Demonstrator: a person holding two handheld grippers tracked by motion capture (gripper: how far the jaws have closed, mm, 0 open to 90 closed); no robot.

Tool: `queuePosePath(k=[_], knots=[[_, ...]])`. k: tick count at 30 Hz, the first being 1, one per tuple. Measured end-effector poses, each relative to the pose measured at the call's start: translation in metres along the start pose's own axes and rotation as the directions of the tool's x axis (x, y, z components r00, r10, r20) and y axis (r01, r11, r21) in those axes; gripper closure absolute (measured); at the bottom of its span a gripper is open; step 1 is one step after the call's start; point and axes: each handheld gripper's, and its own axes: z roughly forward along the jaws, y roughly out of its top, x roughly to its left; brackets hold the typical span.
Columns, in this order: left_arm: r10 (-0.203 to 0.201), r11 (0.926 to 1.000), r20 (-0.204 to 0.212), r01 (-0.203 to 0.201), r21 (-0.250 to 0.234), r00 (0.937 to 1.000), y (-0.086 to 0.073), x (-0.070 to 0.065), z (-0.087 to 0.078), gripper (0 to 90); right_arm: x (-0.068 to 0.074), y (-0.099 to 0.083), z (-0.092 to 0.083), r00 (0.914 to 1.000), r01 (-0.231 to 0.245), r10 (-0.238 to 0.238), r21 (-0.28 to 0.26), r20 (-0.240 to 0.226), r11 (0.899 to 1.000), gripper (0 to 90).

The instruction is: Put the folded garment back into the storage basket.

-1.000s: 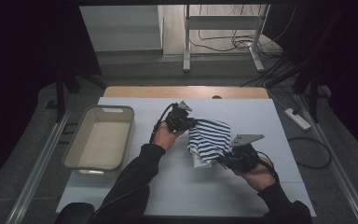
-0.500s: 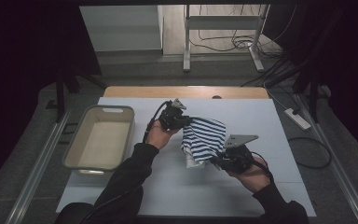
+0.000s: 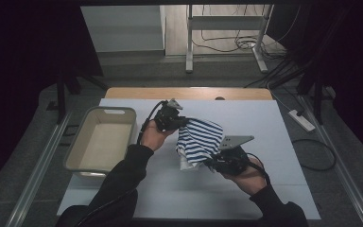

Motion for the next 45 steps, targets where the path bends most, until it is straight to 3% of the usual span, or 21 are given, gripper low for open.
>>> queuePosePath(k=[20, 45], knots=[[-0.019, 0.9993, -0.054, 0.021, 0.030, 0.9983, -0.012, 0.018, -0.036, 83.4, 0.015, 0.027, 0.022, 0.9981, 0.016, -0.018, -0.027, -0.060, 1.000, 80.0], [-0.083, 0.9965, -0.110, 0.084, 0.002, 0.9905, -0.031, 0.044, -0.075, 83.4, 0.028, 0.061, 0.052, 0.9911, 0.018, -0.025, -0.057, -0.131, 0.998, 80.0]])
